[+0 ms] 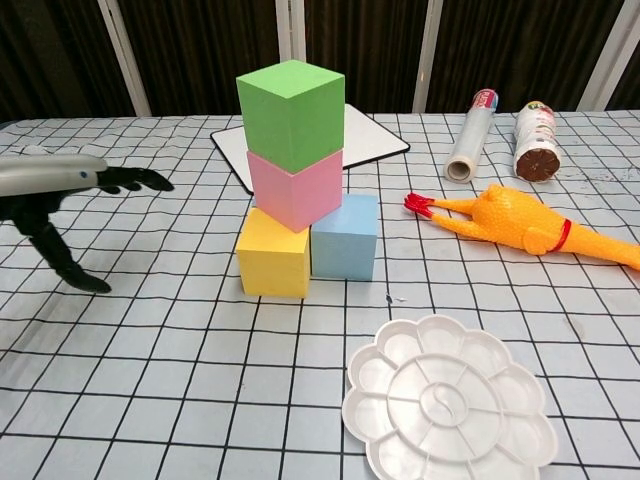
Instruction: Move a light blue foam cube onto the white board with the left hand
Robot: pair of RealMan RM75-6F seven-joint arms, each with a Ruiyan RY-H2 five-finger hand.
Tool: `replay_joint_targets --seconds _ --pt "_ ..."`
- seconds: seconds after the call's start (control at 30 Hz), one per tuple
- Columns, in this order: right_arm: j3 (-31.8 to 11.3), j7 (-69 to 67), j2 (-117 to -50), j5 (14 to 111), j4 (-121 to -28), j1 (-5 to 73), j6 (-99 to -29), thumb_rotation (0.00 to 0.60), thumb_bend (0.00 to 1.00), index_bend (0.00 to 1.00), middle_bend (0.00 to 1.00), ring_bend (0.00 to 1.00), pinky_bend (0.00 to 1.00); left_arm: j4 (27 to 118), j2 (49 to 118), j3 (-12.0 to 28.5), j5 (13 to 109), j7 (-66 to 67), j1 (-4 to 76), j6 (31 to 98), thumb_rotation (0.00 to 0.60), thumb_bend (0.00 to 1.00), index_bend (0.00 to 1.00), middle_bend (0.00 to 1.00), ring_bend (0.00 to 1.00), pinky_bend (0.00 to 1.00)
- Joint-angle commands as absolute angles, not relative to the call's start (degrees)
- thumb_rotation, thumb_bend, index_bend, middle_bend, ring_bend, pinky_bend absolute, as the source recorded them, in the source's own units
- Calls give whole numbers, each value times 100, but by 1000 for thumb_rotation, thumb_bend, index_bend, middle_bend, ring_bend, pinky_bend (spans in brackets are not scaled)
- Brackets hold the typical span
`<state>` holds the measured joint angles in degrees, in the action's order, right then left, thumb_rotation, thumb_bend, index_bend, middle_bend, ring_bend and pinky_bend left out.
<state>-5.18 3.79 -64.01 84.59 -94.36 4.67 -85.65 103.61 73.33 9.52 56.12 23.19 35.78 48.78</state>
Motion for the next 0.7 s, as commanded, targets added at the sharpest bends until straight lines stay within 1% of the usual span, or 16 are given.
replay_joint_targets --seconds 0.03,0.2,0.37,0.53,0.7 --pt "-520 354 -6393 8461 -9428 461 -8573 600 27 112 67 129 37 10211 7803 980 5079 2728 4020 4806 600 1 0 7 0 39" --pt "-526 308 -6376 8473 -9424 455 -8592 600 26 112 67 129 37 10192 8024 924 4766 2916 4290 4842 600 2 0 14 0 39" --pt "-533 272 -6369 8476 -9406 446 -8614 600 27 112 67 129 37 10023 8317 998 4430 2982 4613 4825 600 2 0 19 0 39" --pt "-537 259 -6370 8460 -9391 458 -8583 600 26 112 67 129 37 9799 8713 1090 4327 3145 4906 5043 600 2 0 20 0 39" --pt "-530 270 -6376 8478 -9391 466 -8575 600 27 112 67 129 37 9564 9105 1183 4561 3178 5048 5405 600 2 0 25 0 39"
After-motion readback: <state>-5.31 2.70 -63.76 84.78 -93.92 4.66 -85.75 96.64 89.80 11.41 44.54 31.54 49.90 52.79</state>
